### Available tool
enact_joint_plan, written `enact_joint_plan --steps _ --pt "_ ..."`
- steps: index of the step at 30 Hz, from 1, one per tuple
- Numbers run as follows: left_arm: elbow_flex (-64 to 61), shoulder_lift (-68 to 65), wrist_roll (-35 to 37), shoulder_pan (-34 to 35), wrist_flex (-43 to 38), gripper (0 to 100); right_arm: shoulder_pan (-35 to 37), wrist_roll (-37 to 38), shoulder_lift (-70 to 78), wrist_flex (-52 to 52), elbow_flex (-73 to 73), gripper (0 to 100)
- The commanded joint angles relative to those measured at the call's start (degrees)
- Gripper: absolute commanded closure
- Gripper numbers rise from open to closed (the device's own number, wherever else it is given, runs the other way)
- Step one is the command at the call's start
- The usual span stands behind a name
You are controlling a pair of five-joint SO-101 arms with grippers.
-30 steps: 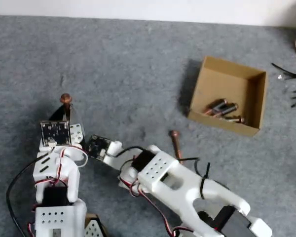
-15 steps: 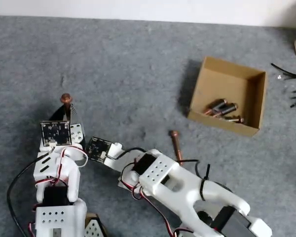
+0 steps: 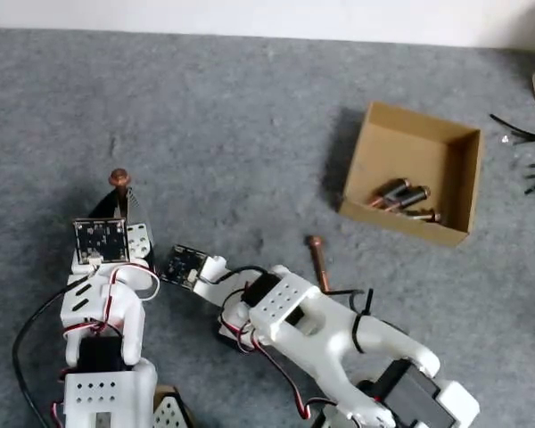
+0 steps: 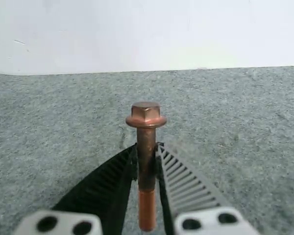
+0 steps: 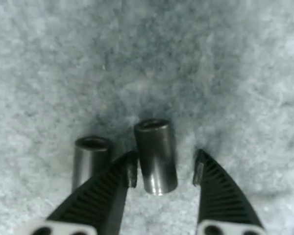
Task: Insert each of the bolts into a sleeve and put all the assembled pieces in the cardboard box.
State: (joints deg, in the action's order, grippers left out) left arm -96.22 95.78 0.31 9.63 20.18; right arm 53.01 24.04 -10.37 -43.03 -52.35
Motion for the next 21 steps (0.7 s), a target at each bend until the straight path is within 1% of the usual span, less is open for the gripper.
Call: enact_joint_plan --steps 1,2,3,4,7,11,15,21 --pt "-1.3 1.5 0.2 0.7 -0.3 99 -0.4 0.4 0.5 2.2 -0.6 94.1" --pt "-1.3 1.5 0.2 0.7 -0.3 99 -0.4 0.4 0.5 3.8 -0.7 98.3" --pt "-1.3 1.5 0.2 0.7 -0.3 99 -0.4 0.5 0.5 5.2 -0.9 99.8" --pt "-1.3 1.5 0.2 0.7 -0.3 99 -0.4 0.5 0.5 5.8 -1.0 98.7" --pt "-1.3 1.4 0.2 0.7 -0.3 99 -1.1 0.5 0.2 5.8 -0.9 99.5" --pt "-1.3 1.5 0.2 0.7 -0.3 99 -6.2 0.3 -3.0 5.8 -0.7 99.4" --pt "-1.3 1.5 0.2 0.7 -0.3 99 -9.9 0.2 -13.5 6.0 -3.4 99.4" --pt "-1.3 1.4 0.4 0.5 -0.3 99 -10.4 0.0 -33.0 16.5 -18.2 99.4"
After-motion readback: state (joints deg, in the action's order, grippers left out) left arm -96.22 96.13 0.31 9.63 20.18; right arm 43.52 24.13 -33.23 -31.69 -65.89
